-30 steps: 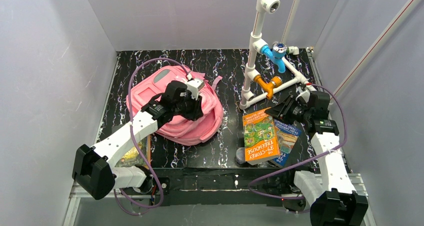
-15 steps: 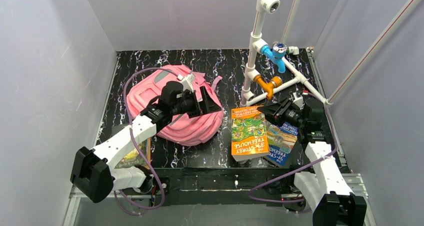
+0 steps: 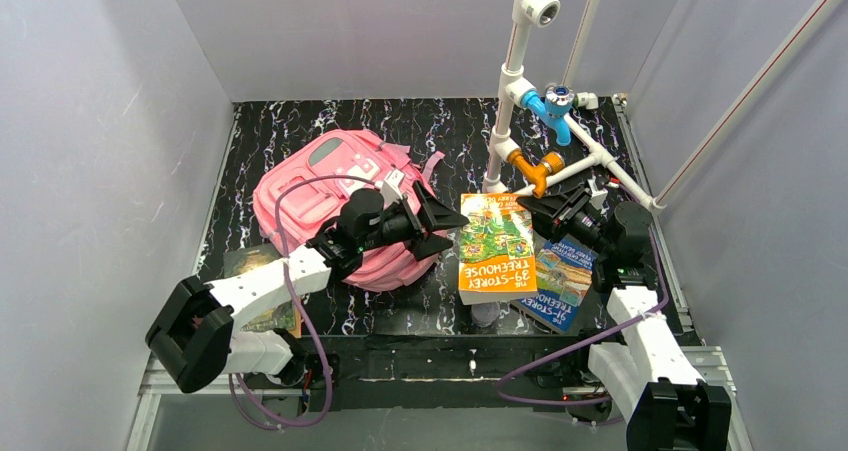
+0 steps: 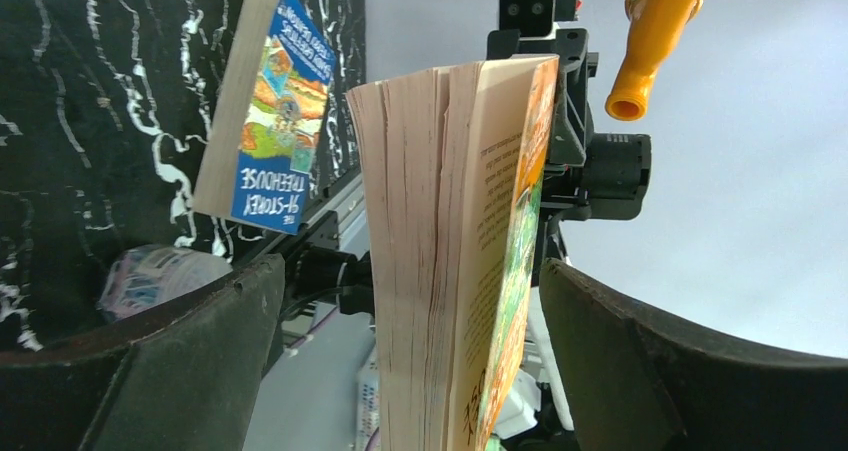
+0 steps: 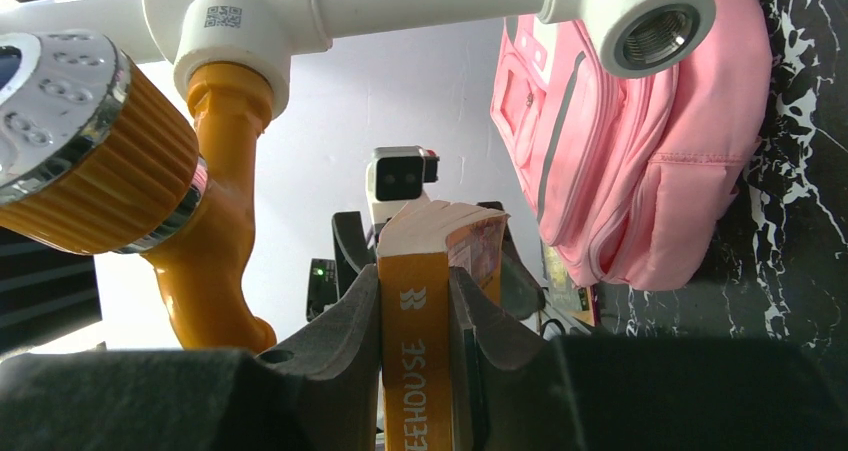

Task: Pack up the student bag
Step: Pick up the book from the center of the board.

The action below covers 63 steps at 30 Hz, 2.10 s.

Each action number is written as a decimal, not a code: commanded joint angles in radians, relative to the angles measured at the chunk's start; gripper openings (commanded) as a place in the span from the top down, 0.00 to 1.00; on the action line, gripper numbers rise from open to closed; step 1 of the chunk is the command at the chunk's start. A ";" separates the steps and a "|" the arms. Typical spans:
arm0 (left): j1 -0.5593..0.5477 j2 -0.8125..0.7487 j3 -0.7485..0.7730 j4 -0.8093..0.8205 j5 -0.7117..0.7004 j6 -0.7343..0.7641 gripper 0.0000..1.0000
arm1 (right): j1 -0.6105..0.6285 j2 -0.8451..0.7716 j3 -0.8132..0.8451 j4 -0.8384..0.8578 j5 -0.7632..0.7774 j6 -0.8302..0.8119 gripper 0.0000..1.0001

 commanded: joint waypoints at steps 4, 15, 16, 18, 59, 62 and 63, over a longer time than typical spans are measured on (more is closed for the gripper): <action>-0.077 0.049 -0.027 0.298 -0.053 -0.129 0.05 | 0.006 -0.011 0.003 0.112 -0.022 0.092 0.99; -0.087 0.090 -0.081 0.417 -0.070 -0.151 0.63 | 0.054 -0.029 -0.025 0.092 -0.025 0.080 0.99; -0.087 0.091 -0.087 0.421 -0.073 -0.141 0.70 | 0.060 -0.023 -0.021 0.083 -0.031 0.068 0.99; -0.086 0.080 -0.101 0.425 -0.085 -0.110 0.87 | 0.079 -0.001 -0.003 0.048 -0.052 0.014 0.99; 0.077 -0.172 -0.348 0.578 -0.646 -0.164 1.00 | 0.768 0.223 -0.244 0.720 0.711 0.087 0.09; 0.077 -0.188 -0.368 0.581 -0.643 -0.167 1.00 | 0.780 0.241 -0.250 0.766 0.784 0.094 0.13; 0.078 -0.193 -0.374 0.581 -0.641 -0.168 1.00 | 0.785 0.236 -0.244 0.760 0.810 0.086 0.14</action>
